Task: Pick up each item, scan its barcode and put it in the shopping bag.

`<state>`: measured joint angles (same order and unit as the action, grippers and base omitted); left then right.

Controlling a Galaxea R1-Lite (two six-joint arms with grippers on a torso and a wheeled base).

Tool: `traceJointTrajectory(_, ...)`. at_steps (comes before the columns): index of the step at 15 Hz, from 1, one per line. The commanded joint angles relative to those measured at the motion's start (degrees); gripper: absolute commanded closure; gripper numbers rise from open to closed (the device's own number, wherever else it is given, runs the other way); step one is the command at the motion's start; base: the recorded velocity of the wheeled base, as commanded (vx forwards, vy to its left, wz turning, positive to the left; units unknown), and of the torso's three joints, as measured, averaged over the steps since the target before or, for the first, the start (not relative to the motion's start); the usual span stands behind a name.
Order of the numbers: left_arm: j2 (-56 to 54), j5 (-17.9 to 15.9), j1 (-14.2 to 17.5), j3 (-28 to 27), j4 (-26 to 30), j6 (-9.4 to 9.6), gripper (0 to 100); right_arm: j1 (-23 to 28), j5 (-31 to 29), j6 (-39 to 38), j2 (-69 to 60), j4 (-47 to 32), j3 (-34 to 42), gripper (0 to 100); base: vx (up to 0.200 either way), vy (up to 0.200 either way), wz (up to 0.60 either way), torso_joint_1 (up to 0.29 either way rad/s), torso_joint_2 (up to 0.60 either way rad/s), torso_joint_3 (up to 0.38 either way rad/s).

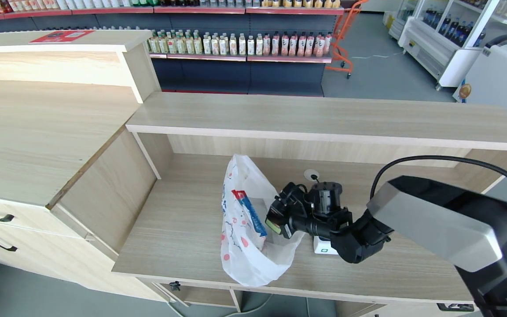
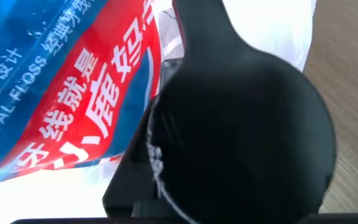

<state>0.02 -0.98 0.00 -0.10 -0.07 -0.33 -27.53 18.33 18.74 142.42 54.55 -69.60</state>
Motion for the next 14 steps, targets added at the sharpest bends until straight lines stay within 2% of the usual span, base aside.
traceJointTrajectory(1, -0.02, 0.01, 0.00, 0.01, -0.01, -0.02, 0, -0.42, -0.58, 2.36, 3.92, -0.24, -3.79, 100, 0.000, 0.000, 0.00, 0.000, 0.00, 0.000)
traceJointTrajectory(3, -0.02, 0.01, 0.00, 0.01, -0.01, -0.02, 0, -0.25, -0.58, 3.76, 4.35, -0.24, -4.06, 100, 0.000, 0.000, 0.00, 0.000, 0.00, 0.000)
traceJointTrajectory(4, -0.02, 0.01, 0.00, 0.01, -0.01, -0.02, 0, -0.16, -0.58, 4.20, 4.62, 0.03, -4.06, 0, 0.000, 0.000, 0.00, 0.000, 0.00, 0.000)
traceJointTrajectory(6, -0.02, 0.01, 0.00, 0.01, -0.01, -0.02, 0, -0.16, -0.14, 2.97, 4.00, 0.47, -3.88, 0, 0.000, 0.000, 0.00, 0.000, 0.00, 0.000)
traceJointTrajectory(8, -0.02, 0.01, 0.00, 0.01, -0.01, -0.02, 0, 0.02, -0.14, -3.71, 1.01, 0.38, -3.35, 0, 0.000, 0.000, 0.00, 0.000, 0.00, 0.000)
traceJointTrajectory(9, -0.02, 0.01, 0.00, 0.01, -0.01, -0.02, 0, 0.02, -0.14, -4.15, 0.84, 0.38, -3.35, 0, 0.000, 0.000, 0.00, 0.000, 0.00, 0.000)
traceJointTrajectory(10, -0.02, 0.01, 0.00, 0.01, -0.01, -0.02, 0, 0.19, -0.32, -13.90, -3.47, -0.24, -3.00, 0, 0.000, 0.000, 0.00, 0.000, 0.00, 0.000)
traceJointTrajectory(12, -0.02, 0.01, 0.00, 0.01, -0.01, -0.02, 0, 0.72, -0.32, -22.16, -8.92, -0.76, 0.34, 0, 0.000, 0.000, 0.00, 0.000, 0.00, 0.000)
traceJointTrajectory(14, -0.02, 0.01, 0.00, 0.01, -0.01, -0.02, 0, 2.65, -0.23, -25.07, -17.44, -3.31, 8.60, 0, 0.000, 0.000, 0.00, 0.000, 0.00, 0.000)
